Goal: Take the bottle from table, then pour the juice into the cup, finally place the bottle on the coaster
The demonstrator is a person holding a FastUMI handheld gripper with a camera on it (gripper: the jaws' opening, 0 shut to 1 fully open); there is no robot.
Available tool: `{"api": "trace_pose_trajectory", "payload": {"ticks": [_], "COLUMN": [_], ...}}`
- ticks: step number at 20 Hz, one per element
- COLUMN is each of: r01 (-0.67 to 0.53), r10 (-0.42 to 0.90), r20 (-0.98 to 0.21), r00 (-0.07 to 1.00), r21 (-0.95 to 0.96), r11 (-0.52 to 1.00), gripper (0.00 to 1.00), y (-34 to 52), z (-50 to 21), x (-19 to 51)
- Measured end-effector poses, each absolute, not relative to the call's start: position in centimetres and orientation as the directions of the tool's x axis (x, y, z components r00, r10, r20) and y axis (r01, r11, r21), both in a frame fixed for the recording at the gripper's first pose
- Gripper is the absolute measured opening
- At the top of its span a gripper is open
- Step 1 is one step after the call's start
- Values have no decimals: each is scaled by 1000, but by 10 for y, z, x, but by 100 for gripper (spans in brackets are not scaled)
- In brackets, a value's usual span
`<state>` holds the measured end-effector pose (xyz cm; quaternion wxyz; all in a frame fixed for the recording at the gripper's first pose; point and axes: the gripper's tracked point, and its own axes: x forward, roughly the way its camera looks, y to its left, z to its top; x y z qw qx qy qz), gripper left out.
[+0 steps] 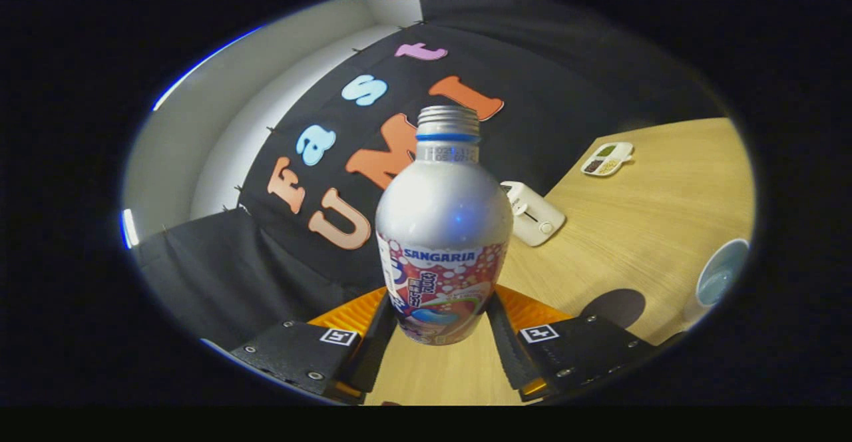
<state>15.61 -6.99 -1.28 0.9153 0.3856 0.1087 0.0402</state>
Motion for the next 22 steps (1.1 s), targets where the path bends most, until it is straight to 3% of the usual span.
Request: {"api": "trace_pose_trajectory", "payload": {"ticks": [3, 8, 15, 22], "r01": [56, 119, 199, 228], "r10": [82, -17, -111, -186], "r20": [-228, -312, -416, -418], "r00": [970, 950, 903, 889], "r21": [542, 310, 176, 52], "r11": [839, 943, 964, 972], "gripper": [74, 74, 75, 77], "y": [-82, -95, -112, -125], "z": [-38, -82, -142, -158], "x": [164, 169, 160, 167]}}
